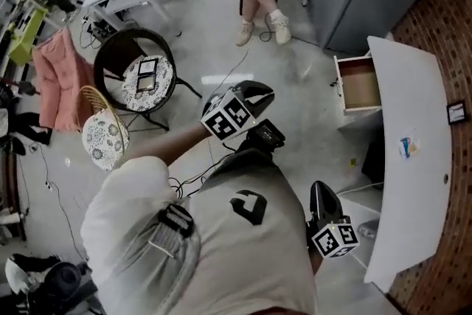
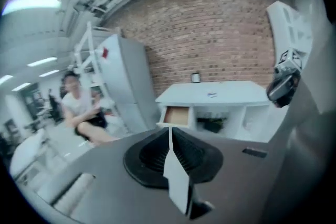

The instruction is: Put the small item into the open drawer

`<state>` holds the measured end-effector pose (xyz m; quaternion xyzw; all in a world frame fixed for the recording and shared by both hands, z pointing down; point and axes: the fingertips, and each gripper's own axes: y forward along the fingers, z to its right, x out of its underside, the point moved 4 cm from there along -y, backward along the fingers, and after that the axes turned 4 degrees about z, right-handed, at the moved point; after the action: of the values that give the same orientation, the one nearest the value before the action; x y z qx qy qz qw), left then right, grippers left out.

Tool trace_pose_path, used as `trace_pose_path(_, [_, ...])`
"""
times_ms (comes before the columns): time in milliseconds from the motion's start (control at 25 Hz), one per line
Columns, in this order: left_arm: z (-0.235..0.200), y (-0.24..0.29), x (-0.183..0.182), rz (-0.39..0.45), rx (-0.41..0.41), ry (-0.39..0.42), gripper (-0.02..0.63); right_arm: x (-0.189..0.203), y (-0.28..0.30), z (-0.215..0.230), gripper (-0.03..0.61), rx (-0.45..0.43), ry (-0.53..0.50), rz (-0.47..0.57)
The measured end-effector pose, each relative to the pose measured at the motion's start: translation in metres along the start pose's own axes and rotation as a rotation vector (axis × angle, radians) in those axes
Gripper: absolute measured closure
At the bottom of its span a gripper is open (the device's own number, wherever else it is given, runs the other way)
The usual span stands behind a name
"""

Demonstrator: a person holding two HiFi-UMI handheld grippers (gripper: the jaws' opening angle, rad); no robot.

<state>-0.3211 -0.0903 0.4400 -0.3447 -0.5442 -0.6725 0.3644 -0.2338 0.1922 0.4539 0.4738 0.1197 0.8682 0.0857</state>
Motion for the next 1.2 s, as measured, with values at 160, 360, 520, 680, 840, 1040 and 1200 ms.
trace_pose_path(160, [-0.136, -0.140, 0.086, -0.151, -0.679, -0.115, 0.595, -0.001, 0.045, 0.003, 0.574, -0.199, -0.064, -0.125])
trace_pose_path(360, [-0.148, -0.318, 0.142, -0.128, -1.179, -0.399, 0.598, -0.002, 0.075, -0.031, 0.574, -0.396, -0.197, -0.239])
trace_pose_path(520, [-0.103, -0.287, 0.139, -0.123, -1.065, -0.439, 0.600, -0.005, 0.078, -0.048, 0.573, -0.438, -0.219, -0.271])
trace_pose_path(680, [-0.038, -0.141, 0.078, -0.040, -0.622, -0.370, 0.600, -0.011, 0.077, -0.033, 0.572, -0.326, -0.182, -0.231])
trace_pose_path(840, [0.040, -0.013, -0.001, 0.051, -0.204, -0.161, 0.600, -0.028, 0.065, -0.001, 0.572, -0.167, -0.089, -0.139])
trace_pose_path(1040, [0.086, 0.082, -0.062, 0.121, 0.128, 0.050, 0.598, -0.041, 0.033, 0.057, 0.572, 0.061, 0.057, -0.015])
trace_pose_path(1200, [0.097, 0.118, -0.083, 0.141, 0.254, 0.092, 0.600, -0.054, 0.021, 0.085, 0.572, 0.175, 0.118, 0.046])
